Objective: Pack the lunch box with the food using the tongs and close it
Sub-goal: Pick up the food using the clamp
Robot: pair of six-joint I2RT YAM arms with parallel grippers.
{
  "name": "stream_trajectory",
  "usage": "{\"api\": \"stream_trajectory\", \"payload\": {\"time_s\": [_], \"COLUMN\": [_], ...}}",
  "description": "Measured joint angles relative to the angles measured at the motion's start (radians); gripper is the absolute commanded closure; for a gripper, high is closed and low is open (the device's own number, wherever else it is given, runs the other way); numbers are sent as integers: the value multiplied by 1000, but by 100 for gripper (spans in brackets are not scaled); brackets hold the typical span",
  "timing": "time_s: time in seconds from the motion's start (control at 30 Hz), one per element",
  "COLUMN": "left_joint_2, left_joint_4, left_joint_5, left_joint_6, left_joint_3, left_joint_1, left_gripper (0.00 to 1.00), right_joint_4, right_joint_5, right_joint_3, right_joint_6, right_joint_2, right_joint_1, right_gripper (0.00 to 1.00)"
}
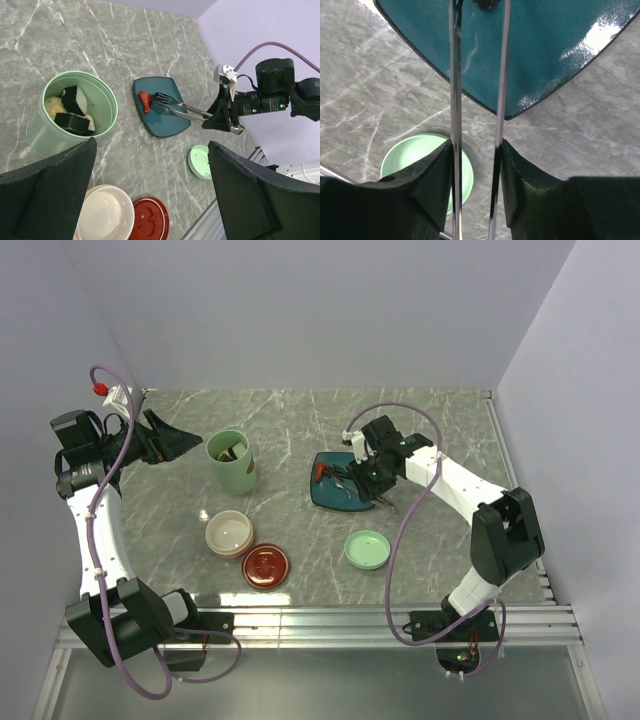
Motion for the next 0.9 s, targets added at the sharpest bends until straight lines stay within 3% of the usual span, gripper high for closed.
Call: {"api": "stream_trajectory", "payload": {"time_s": [0.6, 0.9], "left_joint_2": [6, 6], "left_joint_4": [0, 2], "left_joint_5": [1, 1], "left_joint_6": [0, -6], "left_joint_3": [0, 0], "left_joint_1": [0, 0], "left_gripper": [1, 0], "right_joint_4": [-116, -122], "right_joint_5": [-77, -259], "right_joint_3": [87, 182], "right_joint_6": [-33, -68], "right_joint_2": [-109, -114], "right_joint_1": [-89, 12], "right_gripper": [67, 68]}}
